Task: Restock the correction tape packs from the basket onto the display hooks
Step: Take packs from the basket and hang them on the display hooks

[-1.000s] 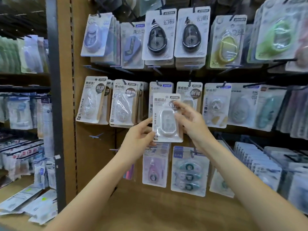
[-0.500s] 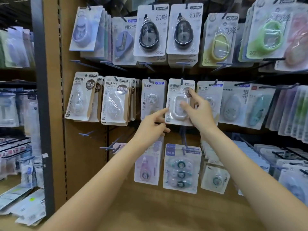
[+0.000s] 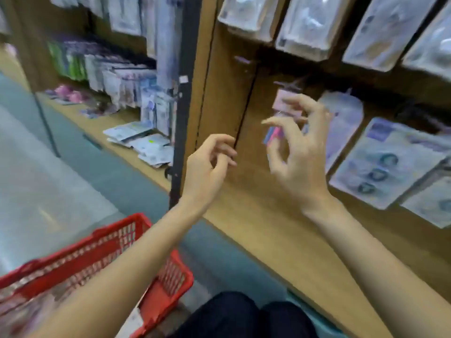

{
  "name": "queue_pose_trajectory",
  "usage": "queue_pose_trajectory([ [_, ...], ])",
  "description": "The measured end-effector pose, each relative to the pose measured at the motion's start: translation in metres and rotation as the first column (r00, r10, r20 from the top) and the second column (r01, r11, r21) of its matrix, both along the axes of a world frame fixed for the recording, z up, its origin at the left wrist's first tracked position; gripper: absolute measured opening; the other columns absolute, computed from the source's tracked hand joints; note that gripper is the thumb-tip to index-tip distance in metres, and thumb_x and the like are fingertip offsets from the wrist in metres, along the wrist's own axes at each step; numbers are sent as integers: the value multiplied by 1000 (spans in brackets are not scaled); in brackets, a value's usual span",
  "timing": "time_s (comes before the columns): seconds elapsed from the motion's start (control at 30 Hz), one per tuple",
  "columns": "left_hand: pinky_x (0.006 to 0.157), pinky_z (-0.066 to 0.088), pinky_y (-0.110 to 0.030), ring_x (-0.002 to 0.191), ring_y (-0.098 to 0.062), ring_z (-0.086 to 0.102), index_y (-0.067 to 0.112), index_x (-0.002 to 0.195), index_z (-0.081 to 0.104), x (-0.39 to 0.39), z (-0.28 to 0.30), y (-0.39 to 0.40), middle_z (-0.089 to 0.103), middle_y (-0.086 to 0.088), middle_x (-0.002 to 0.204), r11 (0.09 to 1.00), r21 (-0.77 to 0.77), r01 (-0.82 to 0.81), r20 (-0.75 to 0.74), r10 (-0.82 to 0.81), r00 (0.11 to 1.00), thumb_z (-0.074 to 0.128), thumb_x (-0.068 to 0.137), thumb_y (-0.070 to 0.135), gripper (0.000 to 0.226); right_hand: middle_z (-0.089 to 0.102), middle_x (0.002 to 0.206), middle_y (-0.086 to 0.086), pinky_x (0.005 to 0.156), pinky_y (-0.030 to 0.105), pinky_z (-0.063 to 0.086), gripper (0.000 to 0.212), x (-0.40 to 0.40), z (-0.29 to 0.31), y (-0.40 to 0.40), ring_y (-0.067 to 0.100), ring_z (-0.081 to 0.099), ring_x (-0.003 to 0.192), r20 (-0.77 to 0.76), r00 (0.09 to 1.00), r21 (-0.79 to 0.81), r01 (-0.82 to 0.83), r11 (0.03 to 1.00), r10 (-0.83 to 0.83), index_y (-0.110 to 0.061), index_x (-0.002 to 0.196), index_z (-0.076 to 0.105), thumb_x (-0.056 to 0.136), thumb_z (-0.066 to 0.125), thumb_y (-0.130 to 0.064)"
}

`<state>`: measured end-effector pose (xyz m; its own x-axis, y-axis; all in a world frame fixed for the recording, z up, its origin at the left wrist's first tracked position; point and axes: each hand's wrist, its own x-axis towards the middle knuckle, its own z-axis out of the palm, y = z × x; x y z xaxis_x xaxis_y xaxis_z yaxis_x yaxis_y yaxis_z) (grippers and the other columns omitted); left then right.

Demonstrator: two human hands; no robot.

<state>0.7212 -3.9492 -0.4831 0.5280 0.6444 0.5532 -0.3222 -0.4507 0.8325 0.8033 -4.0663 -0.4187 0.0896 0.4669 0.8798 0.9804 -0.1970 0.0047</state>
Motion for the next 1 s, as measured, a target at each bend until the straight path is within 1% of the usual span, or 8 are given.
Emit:
queue_pose_trajectory([
  [0.17, 78, 51, -26, 77, -10, 65, 12, 99, 58, -98, -183, 64, 63, 3, 83, 898, -261, -354, -404, 231, 885, 39, 69, 9, 36, 48, 123, 15, 89, 41, 42, 30, -52, -188, 75, 32, 44, 110, -255, 966, -576, -189, 795, 45, -14, 100, 60, 71, 49, -13],
  [0.23, 82, 47, -31, 90, -26, 64, 8, 100, 61, -145, -249, 80, 64, -3, 90, 810, -275, -518, -606, 273, 747, 41, 73, 10, 34, 39, 135, 15, 97, 45, 38, 38, -64, -253, 98, 35, 38, 121, -298, 951, -843, -221, 491, -84, -14, 120, 54, 82, 51, -16],
  [0.33, 82, 44, -35, 94, -30, 60, 5, 102, 60, -200, -323, 93, 64, -11, 99, 737, -199, -646, -798, 260, 543, 40, 74, 12, 35, 26, 140, 12, 103, 37, 32, 54, -75, -332, 127, 32, 31, 128, -366, 919, -931, -364, 38, -146, -14, 140, 33, 89, 50, -19],
  [0.43, 81, 44, -35, 97, -31, 58, 4, 113, 56, -220, -375, 95, 61, -13, 104, 774, -109, -623, -897, 193, 397, 47, 80, -2, 34, 20, 144, 15, 104, 40, 35, 67, -82, -389, 154, 36, 31, 130, -378, 925, -906, -378, -189, -35, -16, 147, 20, 88, 52, -15],
  [0.57, 97, 38, -36, 116, -34, 49, 0, 126, 50, -205, -422, 91, 53, -18, 123, 911, -35, -410, -939, 111, 326, 52, 79, -7, 48, 11, 154, 11, 101, 40, 36, 76, -79, -444, 183, 33, 28, 133, -324, 938, -929, -292, -229, 121, -21, 149, 12, 85, 51, -5],
  [0.73, 105, 33, -41, 126, -43, 41, -6, 122, 51, -188, -463, 107, 46, -28, 131, 964, 62, -260, -957, 131, 258, 49, 72, -11, 50, 25, 151, 14, 107, 36, 34, 57, -82, -517, 231, 29, 32, 135, -390, 919, -902, -367, -229, 63, -5, 141, 33, 87, 50, -6],
  [0.9, 116, 5, -34, 145, -29, 7, 2, 147, 13, -171, -497, 148, 9, -19, 155, 988, 95, -125, -995, 95, -8, 46, 91, 10, 65, -4, 159, 3, 116, 47, 6, 71, -79, -561, 261, 20, -3, 146, -273, 962, -948, -271, -169, -12, -10, 150, 0, 94, 44, -13],
  [1.0, 116, 6, -43, 144, -30, 8, 3, 147, 5, -156, -509, 170, 8, -18, 156, 993, 95, -69, -984, 83, -159, 48, 91, 16, 72, 9, 156, 6, 114, 52, 4, 71, -75, -572, 266, 26, 7, 144, -207, 976, -962, -192, -193, 60, -14, 149, 9, 91, 50, -20],
])
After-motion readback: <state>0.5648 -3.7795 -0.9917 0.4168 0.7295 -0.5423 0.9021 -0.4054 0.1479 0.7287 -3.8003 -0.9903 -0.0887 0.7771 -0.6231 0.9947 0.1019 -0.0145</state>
